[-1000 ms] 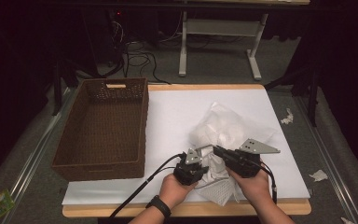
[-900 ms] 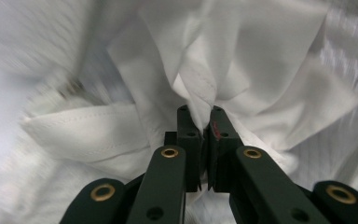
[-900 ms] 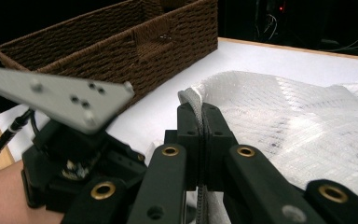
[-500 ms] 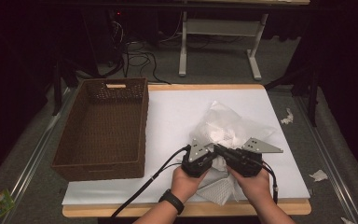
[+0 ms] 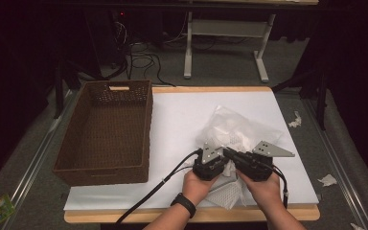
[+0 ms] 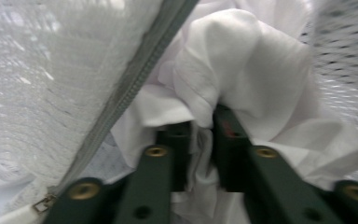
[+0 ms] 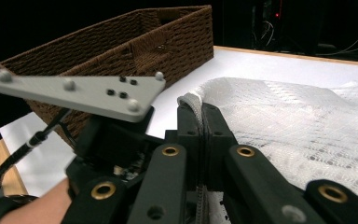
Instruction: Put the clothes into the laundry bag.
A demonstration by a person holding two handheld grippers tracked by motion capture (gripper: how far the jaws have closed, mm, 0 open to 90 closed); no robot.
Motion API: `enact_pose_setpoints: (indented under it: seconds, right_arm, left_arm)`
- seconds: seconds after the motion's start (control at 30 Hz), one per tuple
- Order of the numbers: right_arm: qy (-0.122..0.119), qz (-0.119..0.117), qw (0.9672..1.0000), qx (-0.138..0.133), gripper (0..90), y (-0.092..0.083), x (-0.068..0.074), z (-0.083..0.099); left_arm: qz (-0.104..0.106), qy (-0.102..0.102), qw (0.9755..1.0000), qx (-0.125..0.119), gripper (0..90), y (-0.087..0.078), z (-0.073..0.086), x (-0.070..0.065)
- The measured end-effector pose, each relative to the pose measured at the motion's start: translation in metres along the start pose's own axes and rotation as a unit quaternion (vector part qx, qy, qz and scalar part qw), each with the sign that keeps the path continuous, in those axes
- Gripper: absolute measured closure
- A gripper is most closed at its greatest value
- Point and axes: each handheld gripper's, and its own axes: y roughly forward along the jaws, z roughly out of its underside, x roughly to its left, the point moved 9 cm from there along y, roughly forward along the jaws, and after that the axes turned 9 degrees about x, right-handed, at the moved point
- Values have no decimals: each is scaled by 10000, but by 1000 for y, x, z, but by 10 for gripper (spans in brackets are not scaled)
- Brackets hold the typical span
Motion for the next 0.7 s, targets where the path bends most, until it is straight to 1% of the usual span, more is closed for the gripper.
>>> enact_pose_setpoints:
  seconds: [0.03,0.07,0.1,0.13,0.2,0.23,0.33,0.4,0.47,0.53,0.6,0.63,0.67,0.7]
  right_arm:
    - [-14,1,10000,1,888,0,0,0]
    - [-26,3,10000,-5,889,1,-1,0]
    - [-14,4,10000,5,888,1,-1,0]
    - [-27,7,10000,13,888,1,0,1]
    - [-39,11,10000,22,888,1,0,1]
    - [-37,12,10000,23,888,1,0,1]
    - [-28,22,10000,37,888,2,0,1]
    - [-39,30,10000,47,888,2,0,2]
    - [-45,36,10000,48,888,2,0,2]
    - [-46,40,10000,53,888,2,0,2]
    - [-46,42,10000,56,888,2,0,3]
    - [-60,36,10000,61,888,2,0,3]
    - [-57,34,10000,62,888,2,0,3]
    - [-59,31,10000,63,888,2,0,3]
  left_arm:
    - [88,3,10000,1,638,-4,-1,-2]
    - [114,19,9999,-11,586,-7,-2,-3]
    - [176,84,9998,-28,559,-12,-3,-5]
    - [191,75,9998,-40,511,-15,-3,-6]
    - [244,48,9997,55,458,-23,-1,-6]
    - [260,23,9996,51,440,-26,0,-7]
    - [247,94,9996,34,411,-37,3,-7]
    - [278,84,9996,46,383,-44,6,-7]
    - [331,6,9994,30,364,-51,10,-8]
    - [360,18,9993,8,353,-58,14,-9]
    - [287,119,9995,4,337,-64,18,-9]
    - [236,163,9996,-44,337,-67,20,-7]
    - [199,150,9997,-69,337,-69,22,-4]
    - [160,143,9998,-34,337,-71,25,0]
